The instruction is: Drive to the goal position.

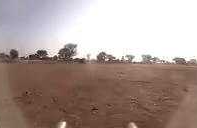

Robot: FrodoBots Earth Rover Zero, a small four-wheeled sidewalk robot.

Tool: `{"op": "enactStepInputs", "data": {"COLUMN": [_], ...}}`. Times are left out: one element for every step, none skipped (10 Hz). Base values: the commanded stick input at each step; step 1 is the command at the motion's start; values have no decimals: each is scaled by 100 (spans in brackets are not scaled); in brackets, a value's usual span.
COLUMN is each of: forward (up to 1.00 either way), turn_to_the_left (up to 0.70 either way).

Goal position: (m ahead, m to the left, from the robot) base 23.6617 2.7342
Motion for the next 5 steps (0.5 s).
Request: {"op": "enactStepInputs", "data": {"forward": [67, 67, 67, 67, 67], "turn_to_the_left": [0, 0, 0, 0, 0]}}
